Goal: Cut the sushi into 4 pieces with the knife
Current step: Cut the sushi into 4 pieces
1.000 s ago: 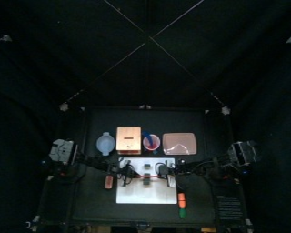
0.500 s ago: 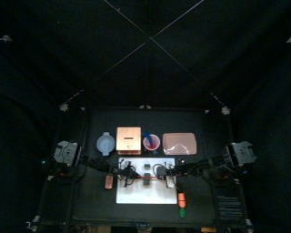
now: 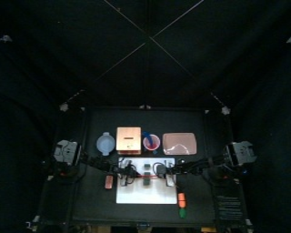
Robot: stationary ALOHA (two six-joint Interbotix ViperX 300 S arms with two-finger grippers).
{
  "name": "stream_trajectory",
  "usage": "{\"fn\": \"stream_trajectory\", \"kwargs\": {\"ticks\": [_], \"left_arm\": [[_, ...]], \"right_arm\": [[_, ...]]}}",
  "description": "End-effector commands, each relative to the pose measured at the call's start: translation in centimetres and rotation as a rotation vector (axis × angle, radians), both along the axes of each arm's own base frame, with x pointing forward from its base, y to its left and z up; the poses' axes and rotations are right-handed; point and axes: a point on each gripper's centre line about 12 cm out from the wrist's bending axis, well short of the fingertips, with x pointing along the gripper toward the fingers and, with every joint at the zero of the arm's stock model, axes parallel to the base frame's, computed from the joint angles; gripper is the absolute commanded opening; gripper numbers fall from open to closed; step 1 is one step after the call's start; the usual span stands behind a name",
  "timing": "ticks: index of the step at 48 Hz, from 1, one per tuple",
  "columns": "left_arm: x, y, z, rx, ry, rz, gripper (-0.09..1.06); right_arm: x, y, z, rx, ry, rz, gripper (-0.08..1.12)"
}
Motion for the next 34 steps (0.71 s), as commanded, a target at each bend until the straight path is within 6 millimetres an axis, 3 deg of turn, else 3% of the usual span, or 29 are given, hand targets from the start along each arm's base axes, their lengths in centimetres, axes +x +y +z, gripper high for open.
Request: {"fn": "stream_trajectory", "kwargs": {"ticks": [1, 6, 15, 20, 34], "left_arm": [[0.7, 0.0, 1.2, 0.013, -0.034, -0.013, 0.23], [0.5, -0.3, 2.3, 0.016, -0.061, -0.029, 0.23], [-0.2, -1.8, 7.1, 0.023, -0.187, -0.092, 0.23], [-0.6, -2.5, 8.5, 0.024, -0.223, -0.120, 0.23], [-0.4, -4.8, 6.1, 0.016, -0.163, -0.183, 0.23]], "right_arm": [[0.9, -0.8, 2.1, -0.001, -0.073, -0.023, 0.03], [0.9, -0.6, 2.8, 0.002, -0.089, -0.016, 0.03], [0.6, 0.7, 5.6, 0.010, -0.160, 0.024, 0.03], [0.3, 1.5, 6.7, 0.016, -0.193, 0.049, 0.03], [0.2, 2.9, 6.0, 0.033, -0.176, 0.074, 0.03]]}}
